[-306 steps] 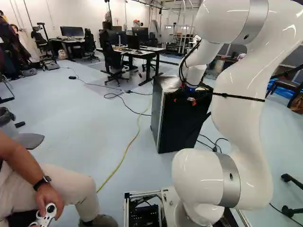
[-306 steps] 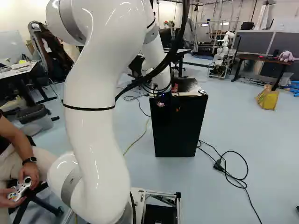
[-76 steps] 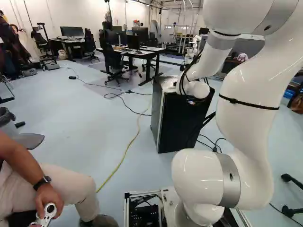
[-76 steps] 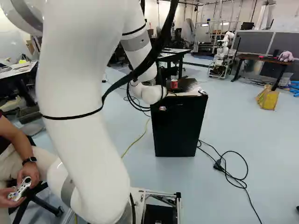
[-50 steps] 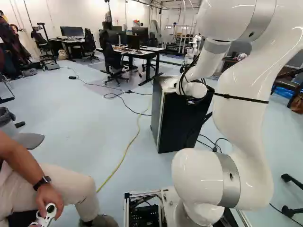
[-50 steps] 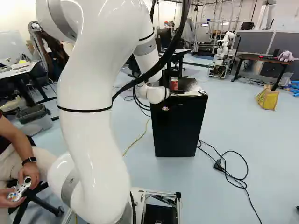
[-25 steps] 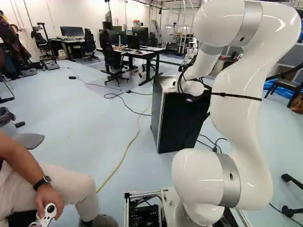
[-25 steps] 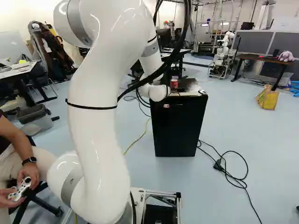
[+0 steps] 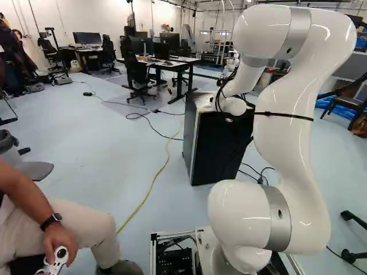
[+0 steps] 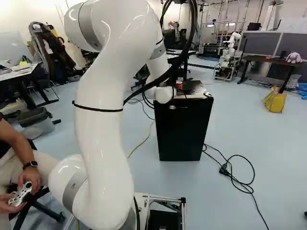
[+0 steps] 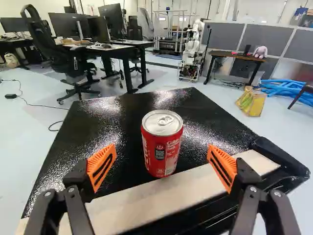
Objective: Grab a drink from the fridge
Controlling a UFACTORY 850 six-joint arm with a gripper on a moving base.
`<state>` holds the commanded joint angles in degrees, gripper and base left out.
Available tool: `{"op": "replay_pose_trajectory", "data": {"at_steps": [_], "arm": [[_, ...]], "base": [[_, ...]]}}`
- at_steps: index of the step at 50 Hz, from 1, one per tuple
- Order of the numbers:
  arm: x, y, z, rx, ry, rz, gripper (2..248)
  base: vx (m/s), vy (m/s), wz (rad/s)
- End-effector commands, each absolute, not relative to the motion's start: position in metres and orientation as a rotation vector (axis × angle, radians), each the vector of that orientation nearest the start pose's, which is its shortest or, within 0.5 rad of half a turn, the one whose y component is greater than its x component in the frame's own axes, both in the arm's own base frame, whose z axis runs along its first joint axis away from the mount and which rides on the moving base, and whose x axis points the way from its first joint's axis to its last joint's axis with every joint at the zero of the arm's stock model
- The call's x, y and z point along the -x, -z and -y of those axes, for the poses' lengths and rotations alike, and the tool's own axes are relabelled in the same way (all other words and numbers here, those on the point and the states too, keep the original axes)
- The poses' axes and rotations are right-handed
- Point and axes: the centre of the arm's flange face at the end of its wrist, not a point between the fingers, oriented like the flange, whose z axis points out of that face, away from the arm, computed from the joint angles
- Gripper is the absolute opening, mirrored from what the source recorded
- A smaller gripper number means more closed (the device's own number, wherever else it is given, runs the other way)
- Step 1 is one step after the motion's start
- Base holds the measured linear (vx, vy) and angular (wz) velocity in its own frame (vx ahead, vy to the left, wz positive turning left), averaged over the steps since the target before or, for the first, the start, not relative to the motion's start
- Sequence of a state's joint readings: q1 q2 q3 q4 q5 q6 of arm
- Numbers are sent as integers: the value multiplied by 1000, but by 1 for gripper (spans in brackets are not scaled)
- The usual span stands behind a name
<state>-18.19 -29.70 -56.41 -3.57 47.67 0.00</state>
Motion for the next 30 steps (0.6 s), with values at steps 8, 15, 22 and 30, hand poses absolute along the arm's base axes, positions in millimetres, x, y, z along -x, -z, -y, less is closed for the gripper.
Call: {"op": "replay_pose_trajectory", "data": {"at_steps": [8,15,22,30], "arm": [[-582,-365,187,2629,2009,-318,247],[-587,-364,190,2625,2016,-320,247],[-588,-364,191,2624,2019,-321,245],[-589,-364,192,2624,2019,-321,211]], "base": [[0,0,0],[0,0,0],[0,0,0],[0,0,0]]}}
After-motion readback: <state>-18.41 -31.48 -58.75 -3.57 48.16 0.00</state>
